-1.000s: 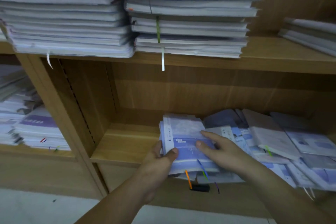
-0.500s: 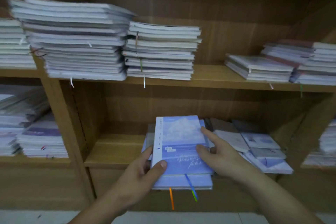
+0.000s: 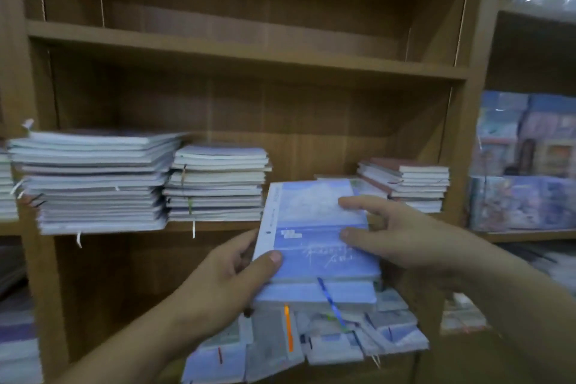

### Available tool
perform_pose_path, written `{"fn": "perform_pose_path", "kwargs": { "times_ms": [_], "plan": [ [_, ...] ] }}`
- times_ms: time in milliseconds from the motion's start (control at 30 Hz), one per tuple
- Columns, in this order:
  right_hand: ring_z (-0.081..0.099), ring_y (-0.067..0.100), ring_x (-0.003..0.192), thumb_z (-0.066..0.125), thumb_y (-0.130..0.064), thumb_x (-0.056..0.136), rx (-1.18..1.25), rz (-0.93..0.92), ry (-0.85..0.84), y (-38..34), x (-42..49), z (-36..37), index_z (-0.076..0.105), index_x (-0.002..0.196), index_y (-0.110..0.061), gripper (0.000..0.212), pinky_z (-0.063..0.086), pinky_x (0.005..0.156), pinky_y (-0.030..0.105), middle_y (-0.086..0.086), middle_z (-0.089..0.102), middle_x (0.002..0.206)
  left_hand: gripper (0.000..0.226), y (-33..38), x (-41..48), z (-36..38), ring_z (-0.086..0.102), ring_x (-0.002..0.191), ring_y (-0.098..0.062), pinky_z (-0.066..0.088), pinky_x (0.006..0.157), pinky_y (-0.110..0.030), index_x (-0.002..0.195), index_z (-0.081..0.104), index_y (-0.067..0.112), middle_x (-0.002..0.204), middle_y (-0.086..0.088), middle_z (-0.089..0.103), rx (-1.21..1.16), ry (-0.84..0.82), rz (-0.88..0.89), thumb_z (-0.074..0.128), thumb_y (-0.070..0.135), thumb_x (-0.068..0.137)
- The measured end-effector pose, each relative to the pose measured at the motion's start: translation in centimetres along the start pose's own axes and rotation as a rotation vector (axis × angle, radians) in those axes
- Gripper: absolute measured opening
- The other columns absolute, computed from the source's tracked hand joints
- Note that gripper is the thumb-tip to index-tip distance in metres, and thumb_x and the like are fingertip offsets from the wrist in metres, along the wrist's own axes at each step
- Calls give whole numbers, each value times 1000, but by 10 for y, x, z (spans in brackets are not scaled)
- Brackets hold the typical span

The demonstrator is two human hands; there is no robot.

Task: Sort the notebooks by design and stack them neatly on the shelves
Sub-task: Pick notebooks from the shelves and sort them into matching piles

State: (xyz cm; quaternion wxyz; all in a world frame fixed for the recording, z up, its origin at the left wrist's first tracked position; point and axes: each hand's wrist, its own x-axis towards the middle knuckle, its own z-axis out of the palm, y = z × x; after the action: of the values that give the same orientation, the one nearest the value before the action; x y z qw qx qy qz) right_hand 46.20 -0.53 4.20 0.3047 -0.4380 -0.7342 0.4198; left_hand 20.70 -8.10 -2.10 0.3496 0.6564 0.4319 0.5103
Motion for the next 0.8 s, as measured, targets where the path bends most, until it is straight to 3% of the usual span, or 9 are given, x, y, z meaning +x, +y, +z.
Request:
{"fn": "perform_pose_path", "kwargs": {
  "times_ms": [67, 133, 267, 333, 433, 533, 600, 667, 800],
  "plan": [
    [74, 18, 93, 75, -27, 91, -18, -52, 183, -4, 20, -13, 59, 136, -31, 49, 58, 80, 29, 7, 70, 118, 25, 6, 29, 11, 70, 79, 2, 50, 62, -12, 125, 66, 16, 100, 13, 78, 13, 58, 36, 52, 17, 104],
    [71, 15, 91, 75, -27, 90, -11, -61, 298, -3, 44, -28, 64, 129, -25, 40, 56, 76, 27, 5, 69, 120, 22, 7, 69, 23, 63, 63, 9, 44, 53, -7, 118, 68, 9, 80, 17, 75, 31, 113, 53, 53, 17, 104],
    [62, 14, 76, 80, -20, 85, 49, -1, 374, -2, 88, -58, 66, 125, -16, 43, 43, 45, 16, 8, 68, 114, 30, -1, 150, 39, 60, 55, 2, 44, 51, -14, 111, 71, 8, 75, 9, 71, 42, 206, -33, 59, 33, 102],
    [60, 20, 73, 83, -17, 81, 94, 13, 393, -1, 107, -74, 65, 123, -16, 46, 39, 40, 18, 12, 69, 111, 33, -8, 186, 44, 56, 53, -8, 45, 53, -21, 103, 71, 8, 68, 4, 65, 37, 220, -86, 60, 40, 100],
    [66, 26, 92, 91, -30, 71, 68, 28, 375, 2, 128, -95, 65, 119, -22, 55, 49, 55, 28, 9, 67, 117, 31, -16, 229, 55, 51, 52, -15, 44, 55, -29, 92, 67, 12, 61, 2, 58, 8, 248, -115, 61, 43, 99],
    [62, 30, 115, 93, -44, 65, -37, -35, 333, 12, 138, -106, 64, 125, -27, 69, 53, 78, 38, -4, 60, 127, 29, -29, 261, 64, 58, 49, -11, 43, 52, -22, 92, 68, 12, 59, 7, 60, 22, 307, -110, 63, 40, 98],
    [58, 23, 122, 92, -46, 65, -190, -107, 332, 23, 140, -107, 65, 129, -24, 73, 51, 89, 38, -10, 57, 130, 48, -42, 277, 67, 74, 71, -23, 54, 61, -26, 94, 71, 9, 70, 2, 70, 168, 314, -93, 64, 56, 90],
    [55, 12, 125, 88, -54, 66, -470, -150, 358, 38, 144, -107, 67, 129, -23, 73, 48, 103, 36, -12, 60, 130, 75, -50, 285, 67, 73, 89, -35, 61, 77, -39, 98, 73, 11, 86, -7, 76, 405, 298, -104, 50, 78, 76],
    [57, 8, 116, 71, -70, 75, -864, -196, 423, 68, 151, -112, 65, 131, -36, 66, 52, 96, 37, -16, 62, 132, 69, -56, 281, 63, 68, 90, -24, 55, 84, -37, 88, 74, 14, 84, -2, 73, 543, 327, 1, 45, 76, 89]
  ]
}}
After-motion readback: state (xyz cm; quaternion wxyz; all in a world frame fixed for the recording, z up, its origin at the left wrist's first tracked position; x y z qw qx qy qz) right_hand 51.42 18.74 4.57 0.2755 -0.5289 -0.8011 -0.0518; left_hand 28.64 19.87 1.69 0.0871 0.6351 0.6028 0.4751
